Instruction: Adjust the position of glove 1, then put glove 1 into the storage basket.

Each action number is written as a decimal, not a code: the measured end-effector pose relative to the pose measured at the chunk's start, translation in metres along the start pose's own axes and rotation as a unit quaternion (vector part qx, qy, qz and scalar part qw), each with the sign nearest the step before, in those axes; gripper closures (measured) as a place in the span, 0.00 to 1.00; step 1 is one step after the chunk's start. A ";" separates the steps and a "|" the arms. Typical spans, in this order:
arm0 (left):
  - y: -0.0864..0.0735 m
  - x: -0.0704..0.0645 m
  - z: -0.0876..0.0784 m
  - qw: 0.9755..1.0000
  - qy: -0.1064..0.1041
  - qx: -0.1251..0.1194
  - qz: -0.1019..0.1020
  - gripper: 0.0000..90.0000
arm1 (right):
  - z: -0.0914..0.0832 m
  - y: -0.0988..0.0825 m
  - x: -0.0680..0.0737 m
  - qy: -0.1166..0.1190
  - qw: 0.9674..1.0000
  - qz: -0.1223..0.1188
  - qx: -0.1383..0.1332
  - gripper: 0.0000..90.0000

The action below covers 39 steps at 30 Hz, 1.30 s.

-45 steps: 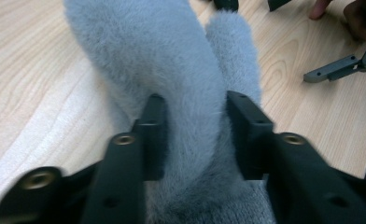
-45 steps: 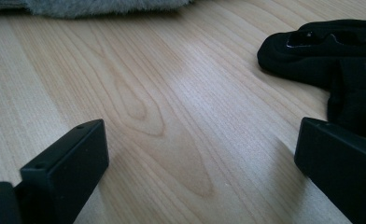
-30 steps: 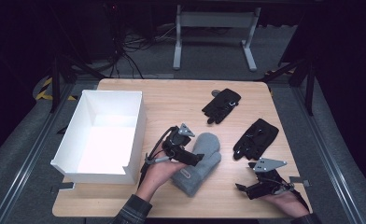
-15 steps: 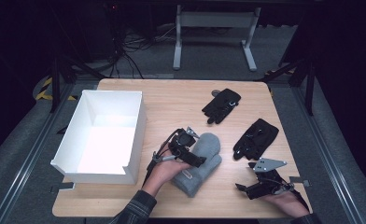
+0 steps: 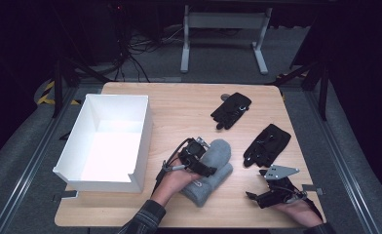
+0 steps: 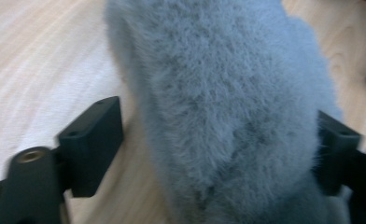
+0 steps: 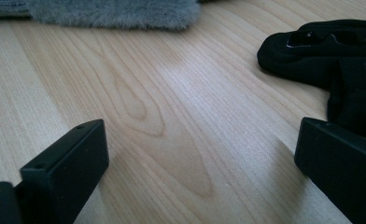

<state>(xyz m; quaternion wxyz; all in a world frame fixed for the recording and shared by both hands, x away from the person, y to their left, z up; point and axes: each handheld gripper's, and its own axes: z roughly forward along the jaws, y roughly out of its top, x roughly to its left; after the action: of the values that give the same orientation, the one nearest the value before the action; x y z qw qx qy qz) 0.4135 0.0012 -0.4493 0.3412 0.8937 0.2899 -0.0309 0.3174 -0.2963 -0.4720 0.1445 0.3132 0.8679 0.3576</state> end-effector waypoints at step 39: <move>0.008 -0.008 -0.025 0.997 -0.071 -0.004 0.002 0.80 | 0.000 0.000 0.000 -0.001 1.000 0.001 0.000 0.04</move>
<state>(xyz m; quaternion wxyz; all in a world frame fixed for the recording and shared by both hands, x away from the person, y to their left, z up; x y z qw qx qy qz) 0.4074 0.0084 -0.4236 0.3646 0.8884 0.2632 -0.0925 0.3175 -0.2959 -0.4719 0.1445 0.3146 0.8675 0.3573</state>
